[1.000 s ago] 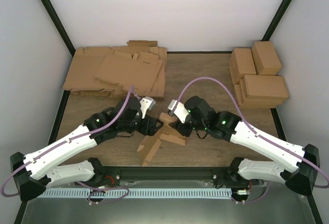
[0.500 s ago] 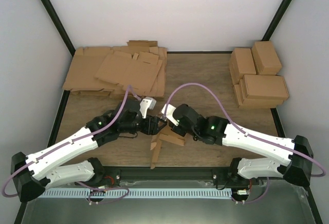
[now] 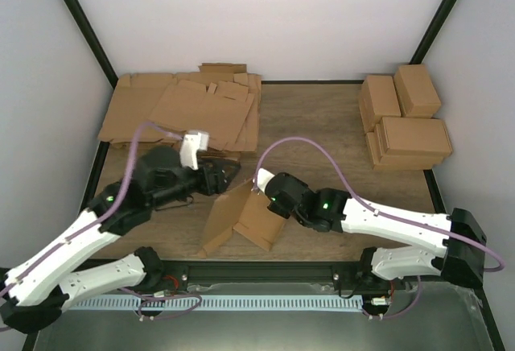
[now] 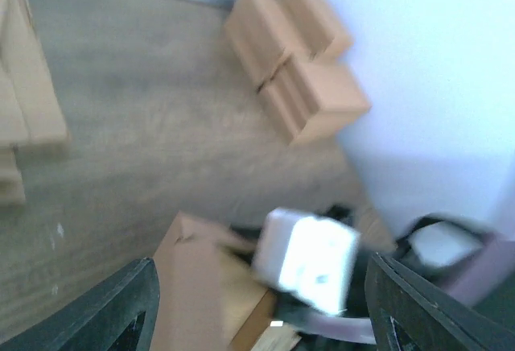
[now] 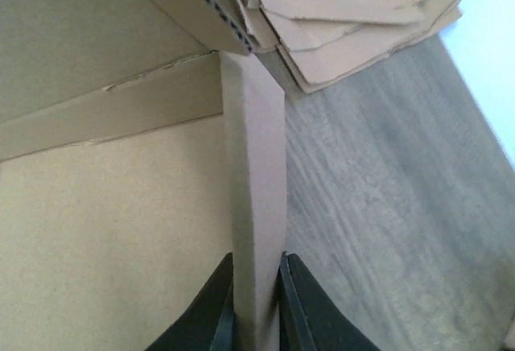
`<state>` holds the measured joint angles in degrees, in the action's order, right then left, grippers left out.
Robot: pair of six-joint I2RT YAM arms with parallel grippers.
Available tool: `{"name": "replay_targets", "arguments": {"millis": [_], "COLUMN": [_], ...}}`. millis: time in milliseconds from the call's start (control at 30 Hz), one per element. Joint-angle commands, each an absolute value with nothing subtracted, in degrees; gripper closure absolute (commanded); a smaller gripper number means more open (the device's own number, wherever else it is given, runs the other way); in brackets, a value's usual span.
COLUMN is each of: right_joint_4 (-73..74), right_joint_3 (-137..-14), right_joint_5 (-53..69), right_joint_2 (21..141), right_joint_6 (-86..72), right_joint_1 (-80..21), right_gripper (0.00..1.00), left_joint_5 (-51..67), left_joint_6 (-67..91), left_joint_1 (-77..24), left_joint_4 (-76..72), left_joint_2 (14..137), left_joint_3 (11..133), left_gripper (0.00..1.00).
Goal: Fold the paper box
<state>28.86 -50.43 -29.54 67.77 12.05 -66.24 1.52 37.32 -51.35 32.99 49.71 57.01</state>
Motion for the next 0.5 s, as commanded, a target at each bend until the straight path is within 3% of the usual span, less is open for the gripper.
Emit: {"name": "replay_targets", "arguments": {"millis": [0, 167, 300, 467], "right_joint_4": [30.15, 26.07, 16.60, 11.87], "right_joint_3": [-53.26, -52.33, -49.54, -46.93], "right_joint_5": [-26.01, -18.95, -15.94, -21.09], "right_joint_2": [70.85, 77.76, 82.90, 89.70], "right_joint_6": [4.16, -8.41, -18.55, -26.90], "right_joint_1": [-63.22, -56.42, -53.16, -52.91], "right_gripper": [0.96, 0.97, 0.99, 0.99], "left_joint_5": [-6.81, -11.82, -13.30, -15.13], "left_joint_6": [34.99, 33.06, 33.41, 33.71], "left_joint_1": [-51.17, -51.13, -51.13, -50.39], "left_joint_4": [41.24, 48.13, 48.32, 47.98], "left_joint_2": [46.20, 44.94, 44.75, 43.31], "left_joint_3": [69.32, 74.08, 69.16, 62.88], "left_gripper": [0.27, 0.27, 0.26, 0.25]}}
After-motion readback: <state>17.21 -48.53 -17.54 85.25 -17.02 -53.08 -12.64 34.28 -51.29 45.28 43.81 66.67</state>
